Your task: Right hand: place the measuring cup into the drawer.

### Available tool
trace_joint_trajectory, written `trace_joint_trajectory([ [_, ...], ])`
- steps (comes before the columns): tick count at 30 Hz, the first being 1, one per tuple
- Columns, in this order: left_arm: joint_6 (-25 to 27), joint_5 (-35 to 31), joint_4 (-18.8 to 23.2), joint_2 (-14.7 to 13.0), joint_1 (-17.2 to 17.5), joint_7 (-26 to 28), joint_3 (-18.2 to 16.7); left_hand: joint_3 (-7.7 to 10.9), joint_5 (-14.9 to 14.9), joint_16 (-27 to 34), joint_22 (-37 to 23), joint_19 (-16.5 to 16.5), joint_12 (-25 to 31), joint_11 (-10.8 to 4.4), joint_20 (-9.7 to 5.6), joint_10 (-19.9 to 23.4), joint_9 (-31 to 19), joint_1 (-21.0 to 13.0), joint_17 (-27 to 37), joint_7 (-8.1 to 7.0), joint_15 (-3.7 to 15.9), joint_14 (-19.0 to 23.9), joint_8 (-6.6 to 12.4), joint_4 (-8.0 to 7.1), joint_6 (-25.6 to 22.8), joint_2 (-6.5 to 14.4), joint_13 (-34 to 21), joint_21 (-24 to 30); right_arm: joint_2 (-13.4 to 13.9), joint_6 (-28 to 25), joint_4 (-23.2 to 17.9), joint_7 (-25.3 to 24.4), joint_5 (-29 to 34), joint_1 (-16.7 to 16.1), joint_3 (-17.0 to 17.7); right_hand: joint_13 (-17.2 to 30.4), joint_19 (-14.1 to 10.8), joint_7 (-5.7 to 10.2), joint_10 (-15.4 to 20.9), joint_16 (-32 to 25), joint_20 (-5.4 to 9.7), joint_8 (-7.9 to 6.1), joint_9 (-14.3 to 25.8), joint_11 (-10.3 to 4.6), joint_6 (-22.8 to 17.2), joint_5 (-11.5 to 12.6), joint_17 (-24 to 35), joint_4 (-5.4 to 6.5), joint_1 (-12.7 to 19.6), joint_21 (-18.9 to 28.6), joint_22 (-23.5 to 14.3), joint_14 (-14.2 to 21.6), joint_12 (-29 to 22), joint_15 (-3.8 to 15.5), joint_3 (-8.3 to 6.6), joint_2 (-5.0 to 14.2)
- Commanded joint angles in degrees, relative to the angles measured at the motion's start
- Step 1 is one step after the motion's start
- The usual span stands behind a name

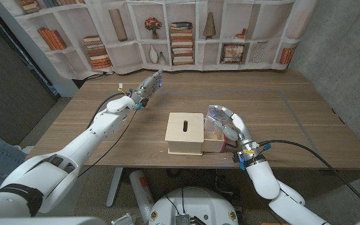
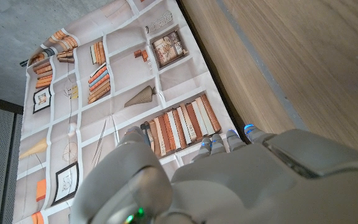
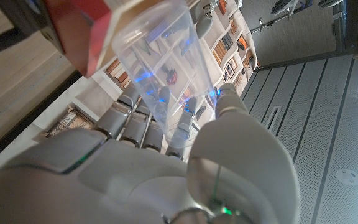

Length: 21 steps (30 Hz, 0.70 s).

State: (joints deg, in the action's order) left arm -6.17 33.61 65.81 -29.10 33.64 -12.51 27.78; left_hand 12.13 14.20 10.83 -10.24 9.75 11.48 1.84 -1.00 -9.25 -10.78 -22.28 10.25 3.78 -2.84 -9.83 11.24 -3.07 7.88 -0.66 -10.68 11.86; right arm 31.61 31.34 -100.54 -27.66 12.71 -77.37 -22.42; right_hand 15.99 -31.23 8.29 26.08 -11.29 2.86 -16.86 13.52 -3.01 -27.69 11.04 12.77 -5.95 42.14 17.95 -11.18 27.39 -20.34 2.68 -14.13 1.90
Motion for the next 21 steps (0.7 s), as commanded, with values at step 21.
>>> trace_joint_trajectory([
  [21, -0.5, -0.3, -2.0, 1.0, -1.2, -1.0, 0.5, -0.38, -0.1, -0.1, -0.4, 3.3, 0.2, -0.12, 0.35, -0.3, -0.2, -0.4, 0.3, -0.16, -0.02, -2.6, 0.25, -0.12, -0.4, 0.6, -0.1, -0.1, 2.3, -3.0, -2.6, 1.1, 0.6, -0.3, 0.0, -1.0, 1.4, 1.59, -2.7, 0.6, -3.53, 2.21, -0.6, -0.29, 2.9, 1.1, -0.6, -0.04, -2.3, -1.2, -0.1, -4.1, 1.7, -0.46, 1.67, -2.92],
])
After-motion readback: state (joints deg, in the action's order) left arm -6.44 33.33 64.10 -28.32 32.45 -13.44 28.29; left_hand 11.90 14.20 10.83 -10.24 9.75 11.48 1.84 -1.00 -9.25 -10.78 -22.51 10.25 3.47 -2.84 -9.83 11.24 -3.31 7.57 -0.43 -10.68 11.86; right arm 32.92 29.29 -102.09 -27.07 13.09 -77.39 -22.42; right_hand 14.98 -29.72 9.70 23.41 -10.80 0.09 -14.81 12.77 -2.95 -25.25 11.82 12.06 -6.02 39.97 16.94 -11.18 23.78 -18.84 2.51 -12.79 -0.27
